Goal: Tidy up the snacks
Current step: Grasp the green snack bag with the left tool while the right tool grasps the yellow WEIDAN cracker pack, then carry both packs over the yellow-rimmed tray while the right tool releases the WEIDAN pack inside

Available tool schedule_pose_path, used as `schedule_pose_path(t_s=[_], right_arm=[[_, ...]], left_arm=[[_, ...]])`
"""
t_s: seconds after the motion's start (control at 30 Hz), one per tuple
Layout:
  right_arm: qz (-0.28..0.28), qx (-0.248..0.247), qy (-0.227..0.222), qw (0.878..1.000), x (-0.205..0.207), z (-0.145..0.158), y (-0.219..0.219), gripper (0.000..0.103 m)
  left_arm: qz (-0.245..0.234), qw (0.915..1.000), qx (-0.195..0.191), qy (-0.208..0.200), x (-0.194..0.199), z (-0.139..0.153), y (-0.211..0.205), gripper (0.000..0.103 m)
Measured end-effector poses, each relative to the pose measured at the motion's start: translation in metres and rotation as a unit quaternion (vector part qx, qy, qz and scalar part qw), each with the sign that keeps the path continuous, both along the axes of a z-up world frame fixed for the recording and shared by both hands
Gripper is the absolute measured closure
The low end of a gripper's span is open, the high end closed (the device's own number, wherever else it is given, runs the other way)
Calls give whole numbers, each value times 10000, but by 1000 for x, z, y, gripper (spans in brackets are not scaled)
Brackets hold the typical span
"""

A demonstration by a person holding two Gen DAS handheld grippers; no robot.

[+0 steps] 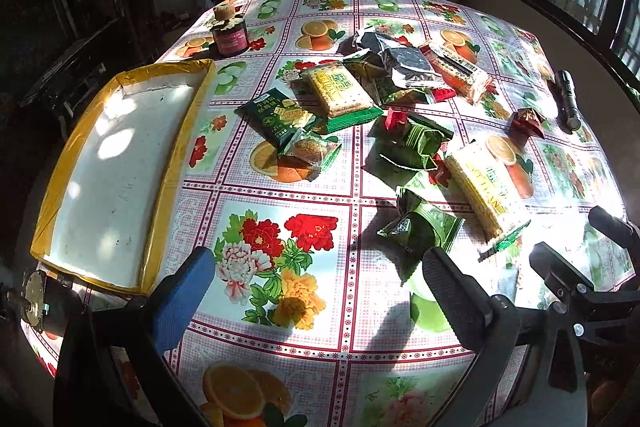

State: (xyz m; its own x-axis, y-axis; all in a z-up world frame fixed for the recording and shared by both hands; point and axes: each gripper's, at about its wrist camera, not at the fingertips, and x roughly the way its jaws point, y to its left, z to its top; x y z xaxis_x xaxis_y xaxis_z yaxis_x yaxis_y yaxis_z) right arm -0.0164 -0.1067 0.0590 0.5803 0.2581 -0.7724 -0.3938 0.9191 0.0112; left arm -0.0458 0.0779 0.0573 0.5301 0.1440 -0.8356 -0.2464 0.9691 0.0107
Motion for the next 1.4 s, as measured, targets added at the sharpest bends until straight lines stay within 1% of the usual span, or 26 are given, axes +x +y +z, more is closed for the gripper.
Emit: schedule_pose_path(t_s=[0.13,0.23,0.3,0.37,0.43,0.47,0.5,0.53,0.6,0.63,0.7,0.77,0.87,0.9,0.93,0.97,1.0,1.13,1.2,1.33,1.4], right_arm=[[2,374,207,9991,9,-5,-14,1],[-87,678,384,9969,18,-9,-27,1],[-131,764,447,9960,24,-10,-32,1],[-163,773,449,9959,29,-11,-34,1],[-46,867,485,9950,34,-11,-32,1],[24,916,502,9945,37,-11,-30,1],[86,911,491,9946,40,-12,-27,1],[152,871,478,9949,42,-12,-22,1],[290,724,466,9959,50,-16,-10,2],[354,674,485,9959,54,-18,-3,4],[476,551,526,9960,61,-23,9,8],[551,265,512,9968,66,-30,22,14],[587,-57,578,9966,72,-43,34,25],[574,-178,611,9963,74,-48,36,34],[587,-271,508,9966,73,-48,37,38],[616,-276,501,9965,72,-48,38,44],[603,-220,500,9967,71,-46,36,54],[637,184,390,9970,56,-30,33,54],[781,429,393,9952,47,-20,37,54],[946,624,312,9931,32,-3,47,54],[1084,794,355,9903,26,2,56,54]], left_arm=[[-358,9988,-160,285,27,-12,-18,0],[-624,9970,-264,369,43,-16,-32,0],[-797,9953,-303,459,52,-21,-41,0],[-851,9944,-347,527,58,-27,-44,1],[-849,9936,-385,639,62,-35,-41,16],[-864,9925,-453,733,63,-40,-39,38],[-823,9918,-511,829,64,-44,-35,49],[-759,9938,-403,706,61,-42,-32,52],[-750,9931,-535,728,60,-44,-24,67],[-713,9935,-532,713,59,-44,-20,73],[-697,9927,-669,719,58,-42,-12,74],[-670,9924,-742,715,55,-41,-5,74],[-614,9921,-843,699,50,-40,3,74],[-590,9920,-871,693,48,-39,6,74],[-560,9921,-887,693,46,-39,9,74],[-529,9921,-907,687,44,-39,12,74],[-488,9923,-907,685,41,-39,14,74],[-330,9940,-847,616,30,-33,23,74],[-236,9955,-749,524,22,-26,27,74],[-34,9978,-584,320,4,-11,39,74],[76,9981,-563,251,-5,-5,49,74]])
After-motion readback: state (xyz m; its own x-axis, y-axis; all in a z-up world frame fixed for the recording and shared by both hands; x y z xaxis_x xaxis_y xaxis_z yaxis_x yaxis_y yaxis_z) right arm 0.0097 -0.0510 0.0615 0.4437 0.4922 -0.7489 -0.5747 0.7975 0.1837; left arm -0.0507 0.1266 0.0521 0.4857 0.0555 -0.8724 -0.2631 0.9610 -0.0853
